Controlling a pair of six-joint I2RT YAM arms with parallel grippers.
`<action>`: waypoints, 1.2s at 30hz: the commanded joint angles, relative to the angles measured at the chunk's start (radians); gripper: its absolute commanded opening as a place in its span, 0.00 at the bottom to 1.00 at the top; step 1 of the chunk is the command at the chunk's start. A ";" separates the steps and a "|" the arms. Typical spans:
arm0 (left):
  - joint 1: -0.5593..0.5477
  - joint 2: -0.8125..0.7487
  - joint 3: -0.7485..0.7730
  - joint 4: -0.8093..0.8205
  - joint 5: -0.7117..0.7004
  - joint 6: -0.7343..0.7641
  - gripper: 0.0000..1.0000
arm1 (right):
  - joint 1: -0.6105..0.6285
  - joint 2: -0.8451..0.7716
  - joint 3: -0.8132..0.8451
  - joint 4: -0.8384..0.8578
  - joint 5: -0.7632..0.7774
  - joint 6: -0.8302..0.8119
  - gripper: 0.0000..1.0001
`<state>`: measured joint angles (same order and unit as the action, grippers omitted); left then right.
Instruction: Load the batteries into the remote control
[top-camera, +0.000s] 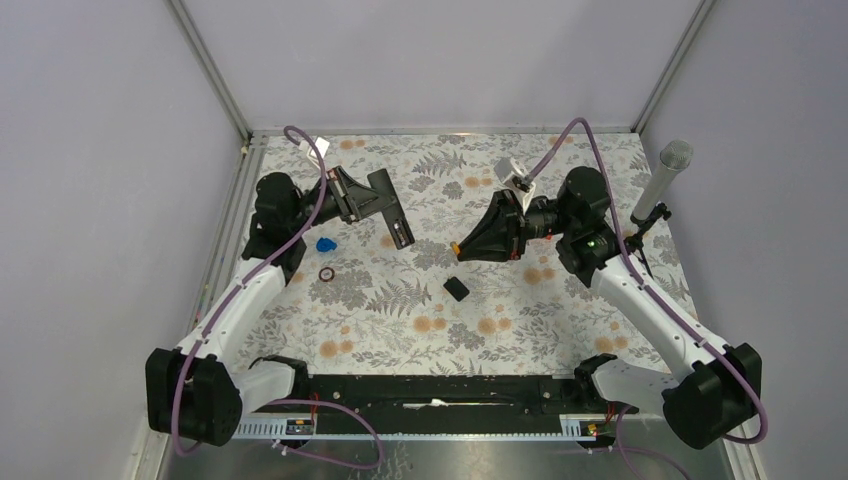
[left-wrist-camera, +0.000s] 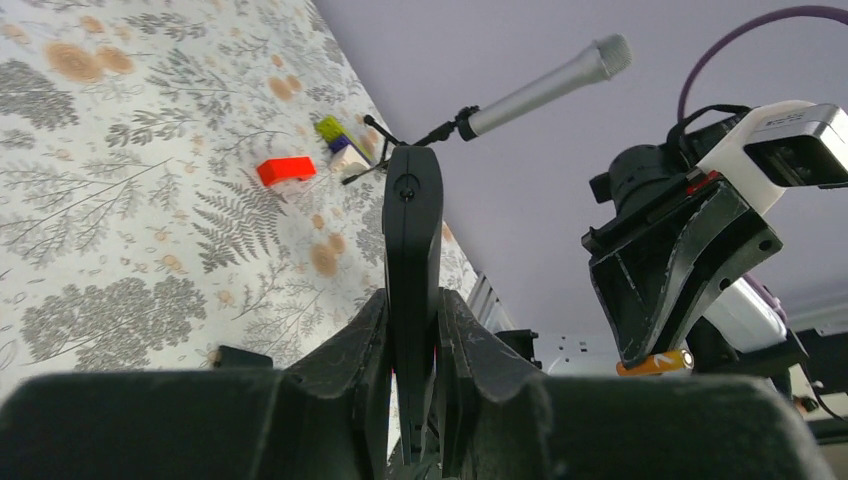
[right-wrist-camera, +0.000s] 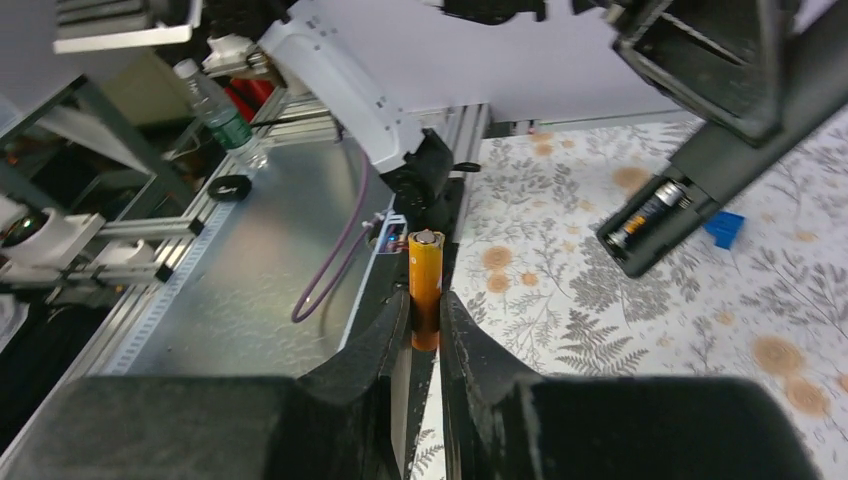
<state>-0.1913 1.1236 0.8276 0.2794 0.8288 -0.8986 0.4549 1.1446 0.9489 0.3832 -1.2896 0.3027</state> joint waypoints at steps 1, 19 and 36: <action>-0.020 0.016 0.014 0.141 0.049 -0.034 0.00 | 0.022 -0.026 0.008 0.101 -0.138 0.008 0.03; -0.069 0.033 0.014 0.211 0.032 -0.074 0.00 | 0.101 -0.035 0.052 -0.155 -0.063 -0.212 0.03; -0.071 0.035 0.018 0.204 0.034 -0.073 0.00 | 0.117 -0.056 0.029 0.034 -0.233 -0.145 0.01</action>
<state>-0.2649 1.1564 0.8276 0.4141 0.8520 -0.9699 0.5579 1.1114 0.9779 0.3248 -1.4746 0.1425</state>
